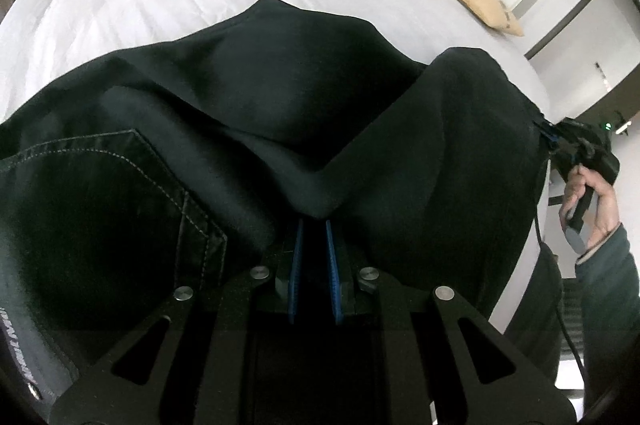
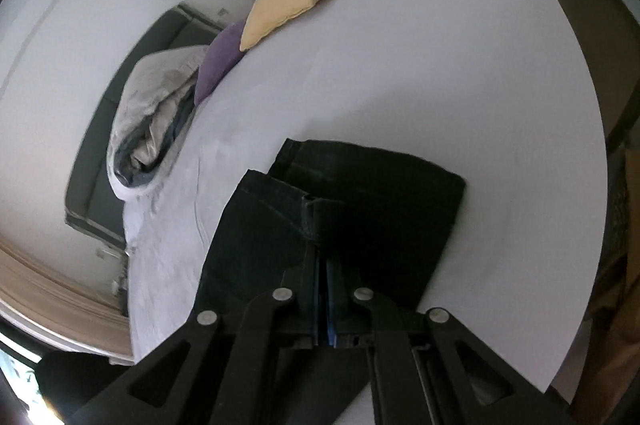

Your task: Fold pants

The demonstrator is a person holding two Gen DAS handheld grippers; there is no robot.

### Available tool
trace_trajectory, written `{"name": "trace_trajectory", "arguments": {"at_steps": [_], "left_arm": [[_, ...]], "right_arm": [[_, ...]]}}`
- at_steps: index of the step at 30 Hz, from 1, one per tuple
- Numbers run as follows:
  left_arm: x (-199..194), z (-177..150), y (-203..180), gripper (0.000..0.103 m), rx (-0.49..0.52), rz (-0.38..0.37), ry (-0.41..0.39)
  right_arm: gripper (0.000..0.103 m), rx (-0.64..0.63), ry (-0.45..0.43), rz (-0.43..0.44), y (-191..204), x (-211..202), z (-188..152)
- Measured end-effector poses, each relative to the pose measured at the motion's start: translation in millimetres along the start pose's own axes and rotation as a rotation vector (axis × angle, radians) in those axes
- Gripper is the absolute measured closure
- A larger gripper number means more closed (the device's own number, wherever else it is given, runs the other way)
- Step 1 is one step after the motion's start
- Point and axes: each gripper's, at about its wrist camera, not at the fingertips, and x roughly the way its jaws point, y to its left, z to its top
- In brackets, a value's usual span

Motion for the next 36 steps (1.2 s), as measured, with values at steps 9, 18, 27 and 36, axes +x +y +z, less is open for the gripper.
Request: {"name": "trace_trajectory", "arguments": {"at_steps": [9, 18, 27, 36], "left_arm": [[-5.5, 3.5, -12.2, 0.091, 0.001, 0.083, -0.006], [-9.1, -1.7, -22.9, 0.086, 0.026, 0.096, -0.017], [-3.6, -10.7, -36.3, 0.037, 0.097, 0.079, -0.037], [-7.2, -13.5, -25.9, 0.034, 0.042, 0.015, -0.058]], "right_arm": [[0.100, -0.029, -0.075, 0.079, 10.0, -24.4, 9.1], [0.100, 0.095, -0.086, 0.071, -30.5, -22.6, 6.8], [0.100, -0.269, -0.152, 0.178, 64.8, -44.4, 25.6], [0.100, -0.580, -0.086, 0.282, 201.0, -40.2, 56.5]]}}
